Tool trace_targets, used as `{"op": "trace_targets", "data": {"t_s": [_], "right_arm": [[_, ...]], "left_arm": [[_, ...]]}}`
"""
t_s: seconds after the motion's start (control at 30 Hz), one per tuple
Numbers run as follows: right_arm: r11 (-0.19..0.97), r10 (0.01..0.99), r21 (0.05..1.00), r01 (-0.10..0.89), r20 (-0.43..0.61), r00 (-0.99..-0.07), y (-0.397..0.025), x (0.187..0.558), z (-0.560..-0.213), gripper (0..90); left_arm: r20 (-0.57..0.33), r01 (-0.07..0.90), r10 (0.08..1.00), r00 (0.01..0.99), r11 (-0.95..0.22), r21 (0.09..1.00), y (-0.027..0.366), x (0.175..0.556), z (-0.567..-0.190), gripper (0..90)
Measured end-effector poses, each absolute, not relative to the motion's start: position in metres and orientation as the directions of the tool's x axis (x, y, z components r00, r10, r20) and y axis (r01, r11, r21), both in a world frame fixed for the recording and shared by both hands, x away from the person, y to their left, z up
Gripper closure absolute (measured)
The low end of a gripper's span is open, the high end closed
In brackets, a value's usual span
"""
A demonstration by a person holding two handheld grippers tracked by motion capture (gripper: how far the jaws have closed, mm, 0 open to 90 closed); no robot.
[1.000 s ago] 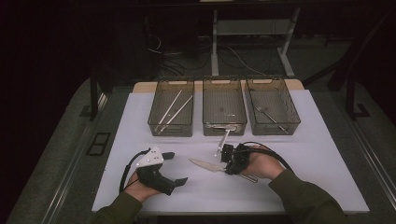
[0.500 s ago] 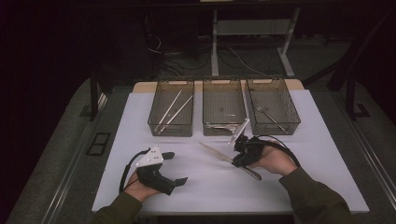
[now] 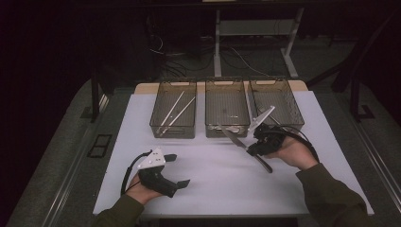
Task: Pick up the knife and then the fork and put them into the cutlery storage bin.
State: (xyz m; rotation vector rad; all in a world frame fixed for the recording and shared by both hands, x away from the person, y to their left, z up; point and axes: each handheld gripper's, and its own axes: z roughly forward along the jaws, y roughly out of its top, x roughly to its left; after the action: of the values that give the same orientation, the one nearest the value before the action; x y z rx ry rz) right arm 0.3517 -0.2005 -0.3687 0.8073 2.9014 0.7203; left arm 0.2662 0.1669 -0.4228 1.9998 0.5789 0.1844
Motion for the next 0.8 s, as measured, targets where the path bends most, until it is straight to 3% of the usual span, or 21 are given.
{"op": "trace_targets", "data": {"t_s": [0.37, 0.8], "right_arm": [[0.684, 0.595, 0.5, 0.532, 0.04, -0.803, -0.237, 0.372, -0.327, 80.2], [0.546, 0.726, 0.574, 0.61, 0.039, -0.686, -0.281, 0.412, -0.308, 80.1]], "left_arm": [[-0.116, 0.32, 0.473, 0.874, -0.38, 0.868, 0.167, 0.266, -0.423, 0.0], [-0.124, 0.327, 0.472, 0.873, -0.378, 0.866, 0.167, 0.268, -0.424, 0.0]]}}
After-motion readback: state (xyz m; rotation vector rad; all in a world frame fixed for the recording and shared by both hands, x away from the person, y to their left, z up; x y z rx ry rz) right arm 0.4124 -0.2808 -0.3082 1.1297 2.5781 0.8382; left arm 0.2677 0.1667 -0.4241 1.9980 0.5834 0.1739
